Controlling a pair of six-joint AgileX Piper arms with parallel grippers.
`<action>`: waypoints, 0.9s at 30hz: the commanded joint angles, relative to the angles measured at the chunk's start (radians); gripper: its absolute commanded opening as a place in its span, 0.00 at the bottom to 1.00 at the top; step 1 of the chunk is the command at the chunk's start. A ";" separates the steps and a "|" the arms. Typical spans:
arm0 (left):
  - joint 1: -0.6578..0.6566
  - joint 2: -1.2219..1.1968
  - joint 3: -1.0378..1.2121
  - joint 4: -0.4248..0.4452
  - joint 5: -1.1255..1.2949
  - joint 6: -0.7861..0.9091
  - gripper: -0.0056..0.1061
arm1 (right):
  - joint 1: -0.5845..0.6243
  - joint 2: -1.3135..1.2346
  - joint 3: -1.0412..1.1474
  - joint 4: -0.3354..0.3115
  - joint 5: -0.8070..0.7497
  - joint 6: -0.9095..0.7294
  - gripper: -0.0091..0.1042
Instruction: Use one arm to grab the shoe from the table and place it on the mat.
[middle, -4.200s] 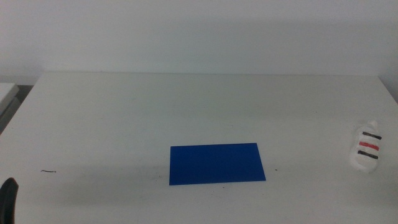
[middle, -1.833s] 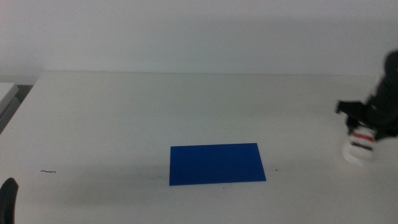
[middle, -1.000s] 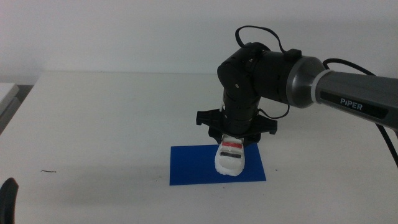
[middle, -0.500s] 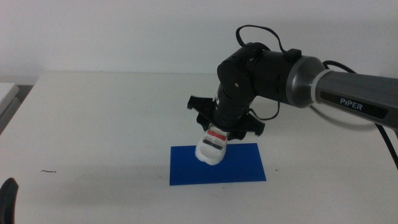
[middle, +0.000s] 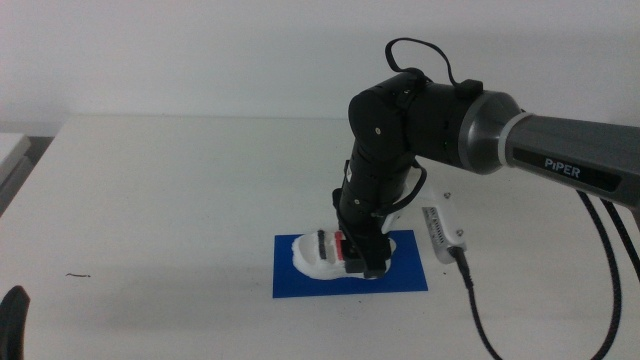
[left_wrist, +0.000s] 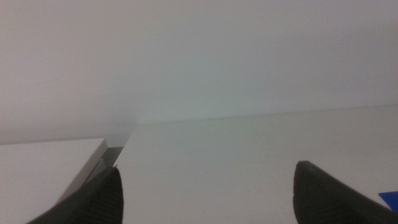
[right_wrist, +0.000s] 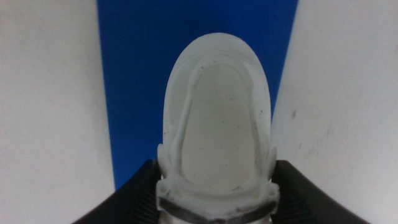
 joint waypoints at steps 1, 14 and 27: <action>0.000 0.005 0.000 -0.004 -0.012 -0.001 0.89 | -0.002 -0.003 -0.006 0.021 -0.015 0.025 0.13; 0.000 0.005 0.000 -0.004 -0.012 -0.001 0.89 | -0.021 0.051 -0.006 -0.016 -0.039 0.025 0.13; 0.000 0.005 0.000 -0.004 -0.012 -0.001 0.89 | -0.021 0.059 -0.009 0.006 -0.092 0.014 0.68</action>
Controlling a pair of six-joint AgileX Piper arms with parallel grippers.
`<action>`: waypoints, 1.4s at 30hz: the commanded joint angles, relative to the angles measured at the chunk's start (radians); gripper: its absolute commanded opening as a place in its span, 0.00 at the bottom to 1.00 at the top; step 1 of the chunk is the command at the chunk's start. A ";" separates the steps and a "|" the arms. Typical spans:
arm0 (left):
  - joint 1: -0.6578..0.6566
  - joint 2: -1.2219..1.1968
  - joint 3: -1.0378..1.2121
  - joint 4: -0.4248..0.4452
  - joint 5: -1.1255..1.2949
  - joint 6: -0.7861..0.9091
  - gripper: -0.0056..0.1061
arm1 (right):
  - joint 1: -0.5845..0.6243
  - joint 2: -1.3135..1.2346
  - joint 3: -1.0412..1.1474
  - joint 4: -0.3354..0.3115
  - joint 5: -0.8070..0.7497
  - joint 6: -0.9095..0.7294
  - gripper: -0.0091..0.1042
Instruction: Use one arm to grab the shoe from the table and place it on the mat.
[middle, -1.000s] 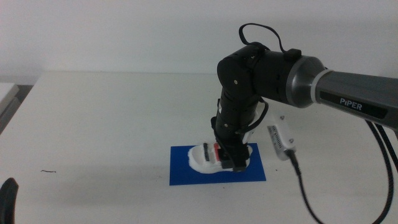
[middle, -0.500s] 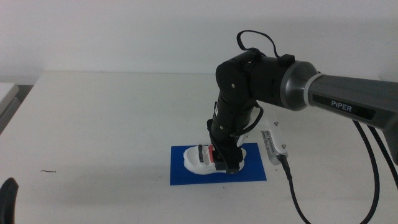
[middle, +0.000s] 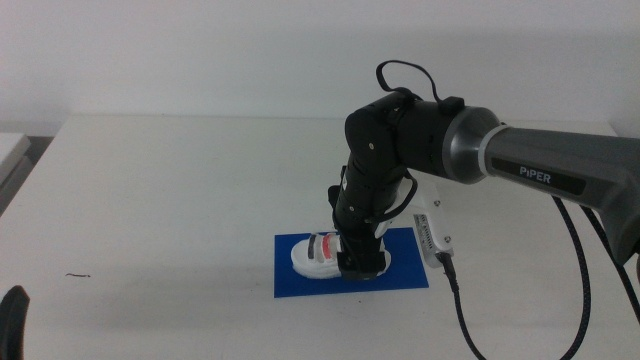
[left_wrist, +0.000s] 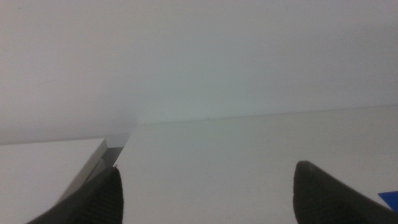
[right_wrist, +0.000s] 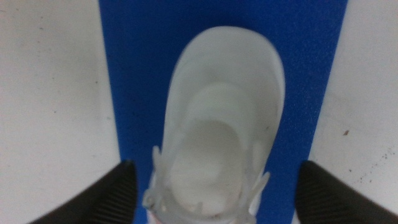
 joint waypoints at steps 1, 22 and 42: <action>0.000 0.005 0.000 -0.004 -0.012 -0.001 0.89 | -0.009 -0.013 -0.007 0.021 0.002 -0.005 0.71; 0.000 0.005 0.000 -0.004 -0.012 -0.001 0.89 | -0.051 -0.747 0.115 -0.102 0.246 -0.947 0.74; 0.000 0.005 0.000 -0.004 -0.012 -0.001 0.89 | -0.617 -1.729 1.239 0.347 -0.597 -2.625 0.74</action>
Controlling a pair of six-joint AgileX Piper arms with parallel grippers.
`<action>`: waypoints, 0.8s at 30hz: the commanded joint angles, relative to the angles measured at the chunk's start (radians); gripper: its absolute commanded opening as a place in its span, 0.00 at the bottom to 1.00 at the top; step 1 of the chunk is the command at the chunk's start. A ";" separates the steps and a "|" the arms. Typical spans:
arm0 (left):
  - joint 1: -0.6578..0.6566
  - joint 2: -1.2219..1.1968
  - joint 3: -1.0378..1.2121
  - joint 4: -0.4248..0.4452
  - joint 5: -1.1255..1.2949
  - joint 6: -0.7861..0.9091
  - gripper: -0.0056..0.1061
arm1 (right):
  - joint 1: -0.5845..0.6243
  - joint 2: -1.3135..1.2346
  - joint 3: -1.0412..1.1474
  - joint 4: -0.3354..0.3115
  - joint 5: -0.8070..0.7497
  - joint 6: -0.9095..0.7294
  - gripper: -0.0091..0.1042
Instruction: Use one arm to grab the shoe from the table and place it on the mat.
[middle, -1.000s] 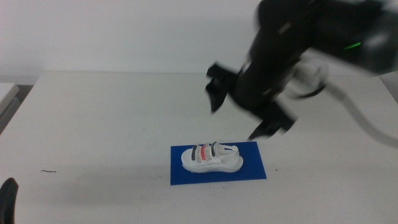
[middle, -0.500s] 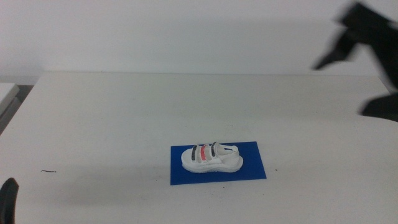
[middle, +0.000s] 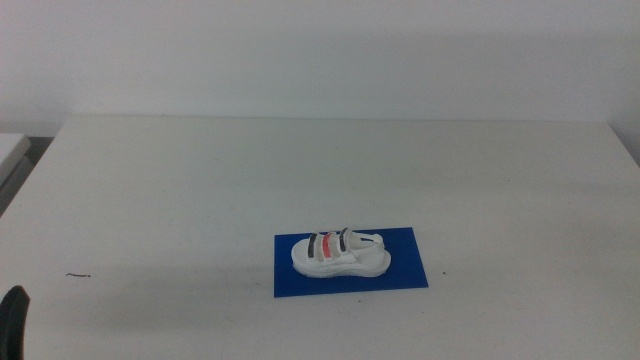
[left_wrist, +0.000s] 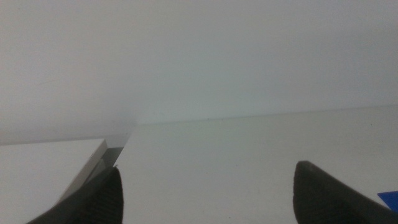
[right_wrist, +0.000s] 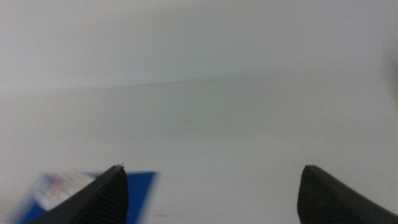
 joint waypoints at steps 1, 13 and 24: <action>0.000 0.005 0.000 -0.004 -0.012 -0.001 0.89 | -0.013 -0.083 0.089 0.076 -0.094 -0.403 0.74; 0.000 0.005 0.000 -0.004 -0.012 -0.001 0.89 | -0.013 -0.450 0.459 -0.230 -0.273 -0.097 0.74; 0.000 0.005 0.000 -0.004 -0.012 -0.001 0.89 | -0.013 -0.450 0.480 -0.232 -0.294 -0.080 0.74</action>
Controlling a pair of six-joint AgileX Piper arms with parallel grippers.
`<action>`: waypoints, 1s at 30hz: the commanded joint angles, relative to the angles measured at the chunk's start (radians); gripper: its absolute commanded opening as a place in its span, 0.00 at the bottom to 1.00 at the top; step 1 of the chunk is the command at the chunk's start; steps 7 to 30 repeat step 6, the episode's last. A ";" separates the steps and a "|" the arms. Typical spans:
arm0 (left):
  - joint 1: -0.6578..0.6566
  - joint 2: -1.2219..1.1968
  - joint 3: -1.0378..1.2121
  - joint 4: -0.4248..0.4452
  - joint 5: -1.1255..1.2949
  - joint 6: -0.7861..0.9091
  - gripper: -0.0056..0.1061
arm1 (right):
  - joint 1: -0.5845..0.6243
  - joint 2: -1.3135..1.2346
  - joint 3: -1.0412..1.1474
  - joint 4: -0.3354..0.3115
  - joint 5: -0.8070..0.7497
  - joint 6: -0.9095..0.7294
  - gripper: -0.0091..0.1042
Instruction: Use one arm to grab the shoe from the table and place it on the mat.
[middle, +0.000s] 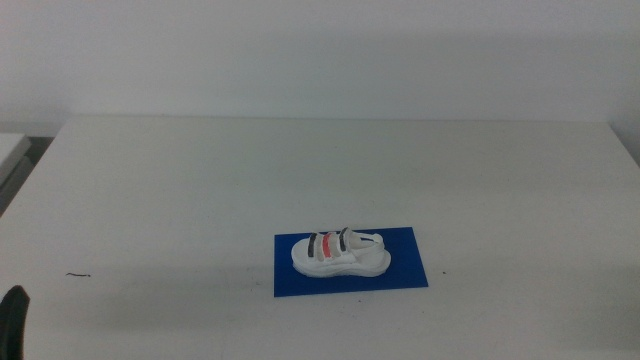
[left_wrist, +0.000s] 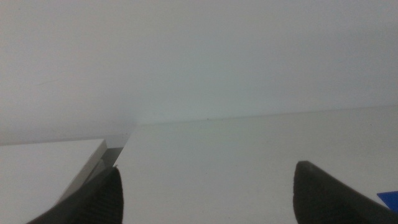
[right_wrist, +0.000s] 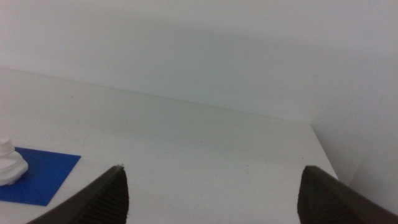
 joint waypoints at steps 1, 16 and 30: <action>0.000 0.005 0.000 -0.004 -0.012 -0.001 0.89 | -0.008 -0.005 0.003 -0.011 -0.015 0.002 0.74; 0.000 0.005 0.000 -0.004 -0.012 -0.001 0.89 | -0.008 -0.005 0.003 -0.013 -0.015 0.002 0.74; 0.000 0.005 0.000 -0.004 -0.012 -0.001 0.89 | -0.008 -0.005 0.003 -0.013 -0.015 0.002 0.74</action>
